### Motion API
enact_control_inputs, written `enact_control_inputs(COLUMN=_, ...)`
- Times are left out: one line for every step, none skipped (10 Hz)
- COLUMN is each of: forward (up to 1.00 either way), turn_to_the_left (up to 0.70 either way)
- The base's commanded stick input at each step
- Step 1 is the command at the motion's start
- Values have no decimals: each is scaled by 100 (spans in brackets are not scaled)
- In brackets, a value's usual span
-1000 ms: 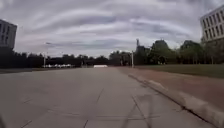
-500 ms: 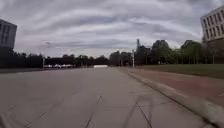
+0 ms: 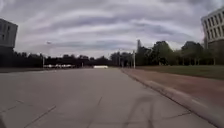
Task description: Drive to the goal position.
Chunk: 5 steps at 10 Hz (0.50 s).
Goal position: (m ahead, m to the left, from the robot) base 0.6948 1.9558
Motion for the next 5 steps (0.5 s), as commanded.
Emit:
enact_control_inputs(forward=85, turn_to_the_left=0)
enact_control_inputs(forward=85, turn_to_the_left=0)
enact_control_inputs(forward=85, turn_to_the_left=0)
enact_control_inputs(forward=85, turn_to_the_left=0)
enact_control_inputs(forward=85, turn_to_the_left=0)
